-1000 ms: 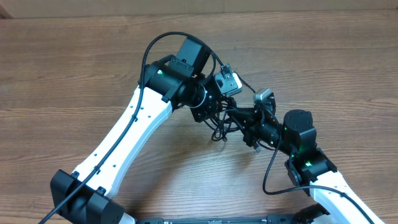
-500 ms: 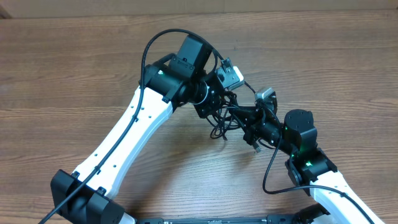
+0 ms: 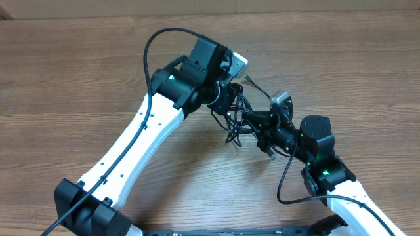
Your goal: Untangle cables
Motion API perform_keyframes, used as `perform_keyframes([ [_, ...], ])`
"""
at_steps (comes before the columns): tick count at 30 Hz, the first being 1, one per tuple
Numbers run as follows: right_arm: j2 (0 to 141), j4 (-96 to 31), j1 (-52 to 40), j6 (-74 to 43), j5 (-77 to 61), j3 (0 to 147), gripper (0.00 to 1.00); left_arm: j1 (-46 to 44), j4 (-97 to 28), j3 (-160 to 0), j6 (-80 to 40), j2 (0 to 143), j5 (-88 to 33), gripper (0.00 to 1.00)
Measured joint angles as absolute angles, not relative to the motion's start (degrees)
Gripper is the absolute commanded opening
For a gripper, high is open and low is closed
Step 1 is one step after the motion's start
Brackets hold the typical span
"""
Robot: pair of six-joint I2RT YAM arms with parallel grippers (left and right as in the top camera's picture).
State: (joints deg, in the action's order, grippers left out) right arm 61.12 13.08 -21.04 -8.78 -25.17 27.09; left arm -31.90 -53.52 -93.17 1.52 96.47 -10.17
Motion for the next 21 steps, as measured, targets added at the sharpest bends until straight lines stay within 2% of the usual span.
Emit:
perform_keyframes([
  [21,61.12,13.28,-21.04,-8.75,-25.06,27.09,0.04,-31.9,-52.88,-93.17,-26.44,96.47,-1.58,0.05],
])
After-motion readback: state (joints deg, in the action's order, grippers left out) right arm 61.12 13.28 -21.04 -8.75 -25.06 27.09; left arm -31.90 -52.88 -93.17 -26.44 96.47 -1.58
